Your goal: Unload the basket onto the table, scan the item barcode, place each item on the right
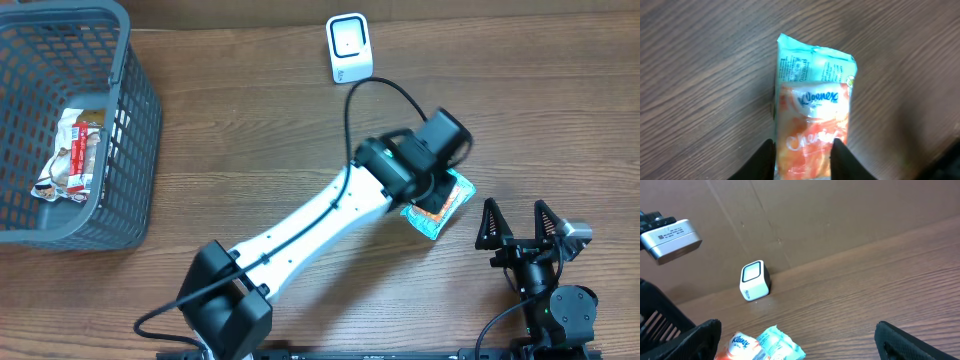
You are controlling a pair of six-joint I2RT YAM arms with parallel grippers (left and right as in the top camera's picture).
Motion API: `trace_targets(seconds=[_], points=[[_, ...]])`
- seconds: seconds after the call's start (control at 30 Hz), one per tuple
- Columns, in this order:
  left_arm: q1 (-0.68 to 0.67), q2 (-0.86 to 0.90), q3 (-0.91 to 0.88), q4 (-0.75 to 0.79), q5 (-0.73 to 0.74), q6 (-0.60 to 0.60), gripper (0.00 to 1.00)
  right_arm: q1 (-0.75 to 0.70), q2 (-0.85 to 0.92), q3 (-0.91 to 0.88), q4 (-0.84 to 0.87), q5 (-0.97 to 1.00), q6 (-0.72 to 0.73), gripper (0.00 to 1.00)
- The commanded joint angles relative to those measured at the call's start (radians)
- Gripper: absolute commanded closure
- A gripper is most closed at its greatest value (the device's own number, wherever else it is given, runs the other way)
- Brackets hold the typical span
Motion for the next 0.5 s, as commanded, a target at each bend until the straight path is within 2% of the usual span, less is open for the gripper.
trace_targets(seconds=[0.0, 0.1, 0.2, 0.33, 0.47], points=[[0.076, 0.021, -0.003, -0.002, 0.229, 0.085, 0.68, -0.005, -0.009, -0.01, 0.007, -0.006, -0.003, 0.0], [0.108, 0.036, -0.004, -0.011, 0.365, 0.159, 0.67, -0.005, -0.009, -0.01, 0.007, -0.006, -0.003, 0.0], [0.113, 0.058, -0.004, -0.017, 0.369, 0.188, 0.69, -0.005, -0.009, -0.01, 0.007, -0.006, -0.003, 0.0], [0.112, 0.104, -0.004, -0.018, 0.369, 0.204, 0.77, -0.005, -0.009, -0.01, 0.007, -0.006, -0.003, 0.0], [0.111, 0.149, -0.004, -0.018, 0.436, 0.222, 0.85, -0.005, -0.009, -0.01, 0.007, -0.006, -0.003, 0.0]])
